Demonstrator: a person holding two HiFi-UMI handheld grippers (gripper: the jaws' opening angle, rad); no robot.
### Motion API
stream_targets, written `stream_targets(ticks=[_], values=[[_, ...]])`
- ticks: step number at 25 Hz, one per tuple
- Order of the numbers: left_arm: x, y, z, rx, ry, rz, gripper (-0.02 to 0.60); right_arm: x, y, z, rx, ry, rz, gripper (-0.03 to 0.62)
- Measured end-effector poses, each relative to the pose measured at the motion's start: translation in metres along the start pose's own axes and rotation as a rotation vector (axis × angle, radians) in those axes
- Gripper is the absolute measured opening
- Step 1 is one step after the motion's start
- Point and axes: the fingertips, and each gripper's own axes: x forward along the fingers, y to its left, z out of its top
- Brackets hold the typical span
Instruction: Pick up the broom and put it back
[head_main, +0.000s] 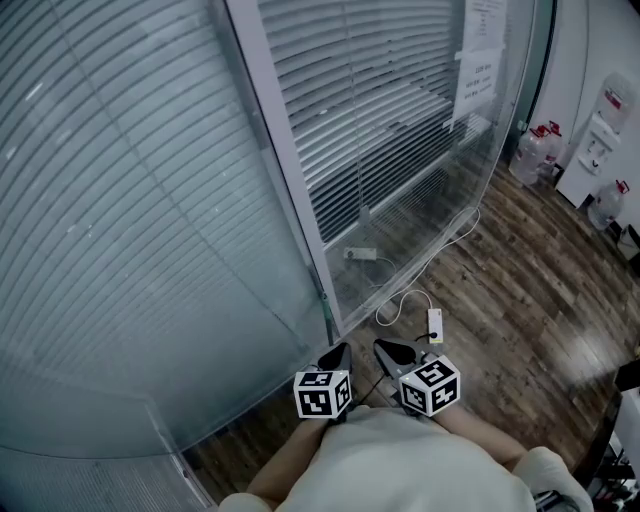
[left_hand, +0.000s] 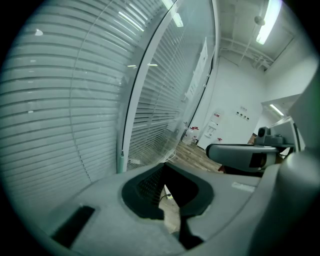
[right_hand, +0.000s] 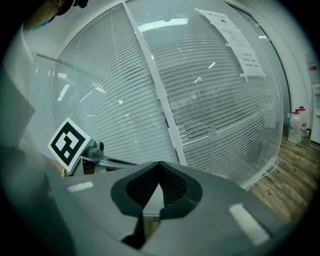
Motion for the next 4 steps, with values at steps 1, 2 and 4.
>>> stream_targets(ticks=[1,2,4], values=[[-0.0002,-0.0004,0.0,0.001,-0.001,0.0,0.005,0.0,0.0,-0.0012,0.0,0.004,0.0,0.006],[-0.0004,-0.001,-0.0001,0.001,-0.002,0.0,0.005,-0.0001,0.0,-0.0025,0.0,0.008,0.0,0.006],[-0.0006,-0.0021,-0.0007,0.001,-0.003,-0.003,0.005,-0.0003,0.0001,-0.005,-0.001,0.015,0.001,0.005]])
